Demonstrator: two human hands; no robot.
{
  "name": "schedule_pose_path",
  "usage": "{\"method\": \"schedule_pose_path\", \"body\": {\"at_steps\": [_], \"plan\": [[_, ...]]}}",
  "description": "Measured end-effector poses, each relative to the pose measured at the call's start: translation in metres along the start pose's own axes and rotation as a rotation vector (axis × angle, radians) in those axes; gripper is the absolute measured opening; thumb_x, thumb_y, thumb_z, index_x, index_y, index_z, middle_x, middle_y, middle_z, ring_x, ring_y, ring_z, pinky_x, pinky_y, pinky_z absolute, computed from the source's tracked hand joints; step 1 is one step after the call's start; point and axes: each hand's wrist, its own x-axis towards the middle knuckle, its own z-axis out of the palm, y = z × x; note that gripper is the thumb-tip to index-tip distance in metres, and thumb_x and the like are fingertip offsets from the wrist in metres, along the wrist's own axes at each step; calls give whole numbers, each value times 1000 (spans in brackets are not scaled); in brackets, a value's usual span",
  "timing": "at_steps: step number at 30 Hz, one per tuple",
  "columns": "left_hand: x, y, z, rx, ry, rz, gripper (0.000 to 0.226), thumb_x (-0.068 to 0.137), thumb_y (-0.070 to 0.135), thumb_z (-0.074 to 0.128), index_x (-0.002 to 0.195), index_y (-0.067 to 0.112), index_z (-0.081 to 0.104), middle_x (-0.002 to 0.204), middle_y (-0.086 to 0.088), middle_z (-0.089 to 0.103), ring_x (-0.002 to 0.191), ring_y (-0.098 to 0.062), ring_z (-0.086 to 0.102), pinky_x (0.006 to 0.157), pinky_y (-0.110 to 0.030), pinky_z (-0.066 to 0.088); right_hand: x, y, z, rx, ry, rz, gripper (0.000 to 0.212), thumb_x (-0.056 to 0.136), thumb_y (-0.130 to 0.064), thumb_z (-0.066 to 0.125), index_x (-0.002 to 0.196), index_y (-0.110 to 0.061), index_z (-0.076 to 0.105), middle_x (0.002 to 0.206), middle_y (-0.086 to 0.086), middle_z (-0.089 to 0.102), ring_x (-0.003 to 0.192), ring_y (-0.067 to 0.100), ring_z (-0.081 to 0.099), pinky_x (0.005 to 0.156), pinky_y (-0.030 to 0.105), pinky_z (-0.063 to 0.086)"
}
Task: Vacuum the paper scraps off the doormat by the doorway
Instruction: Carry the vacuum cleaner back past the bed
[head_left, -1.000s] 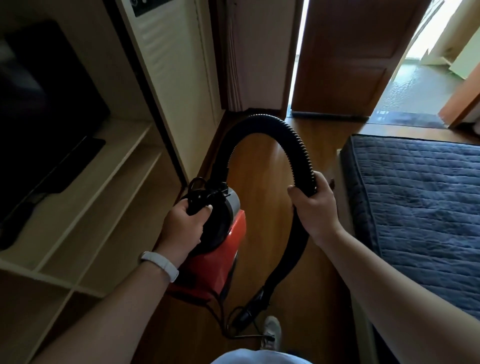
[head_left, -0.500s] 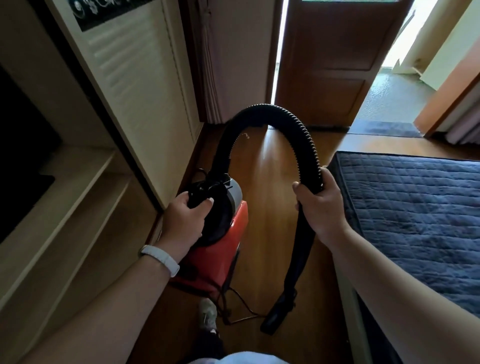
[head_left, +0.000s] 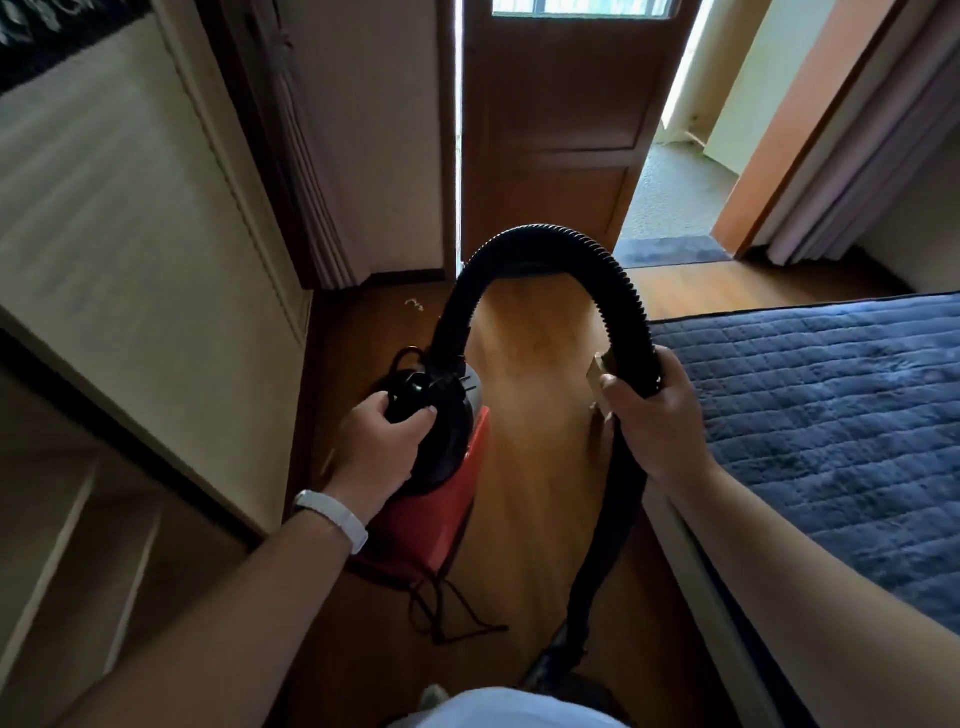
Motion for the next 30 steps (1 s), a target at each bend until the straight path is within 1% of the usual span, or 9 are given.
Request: {"method": "schedule_pose_path", "body": {"at_steps": [4,7,10,12,16,20,23,27,30], "plan": [[53,3,-12,30,5,22,21,81,36,72,72,19,64,57,2,64,51,-24,64,47,-41,53,33,1,27,-8,31,42,18,90,-12,70,105,-8,60,80,14,64,57,6,59,50,16,48],[92,9,-13,20,23,17,18,83,31,74,73,19,66,64,0,66,55,-23,63,46,-33,49,63,4,53,12,21,58,18,88,-15,70,102,-16,59,73,10,63,55,13,61,51,27,51],[128,13,-7,9,20,-14,17,87,26,73,76,15,66,66,-2,66,51,-17,60,43,-26,44,99,7,76,15,6,53,18,90,-14,69,99,-24,56,70,6,62,52,7,58,46,17,46],[155,14,-1,-7,21,-42,18,88,24,72,75,13,64,64,-4,63,44,-14,56,40,-25,43,128,12,90,21,-6,49,19,90,-15,69,96,-27,55,72,9,63,52,8,59,47,18,47],[215,18,18,-23,26,-82,18,88,21,72,78,9,66,63,-5,62,40,-10,53,38,-24,41,197,32,113,41,-31,62,21,90,-17,70,104,-24,57,77,13,65,59,19,63,52,30,53],[277,34,45,7,11,-110,17,88,23,72,79,10,67,64,-3,63,46,-13,56,40,-25,43,266,46,125,107,-50,123,19,91,-15,70,104,-20,56,75,12,61,58,19,62,52,32,52],[326,53,67,20,13,-110,18,88,24,72,80,9,66,64,-5,63,48,-16,57,41,-26,44,317,53,130,144,-57,174,18,91,-14,69,104,-17,56,75,13,61,58,18,60,51,28,51],[382,78,93,16,29,-55,18,88,24,71,79,10,66,65,-5,63,44,-14,56,39,-26,44,381,55,137,138,-31,162,19,87,-22,70,102,-26,59,72,7,63,59,21,63,55,36,54],[421,96,109,-6,14,-32,19,88,24,71,77,11,65,64,-5,64,46,-16,57,41,-27,46,419,50,139,157,-10,164,19,89,-17,69,101,-25,58,72,6,61,58,17,61,53,30,51]]}}
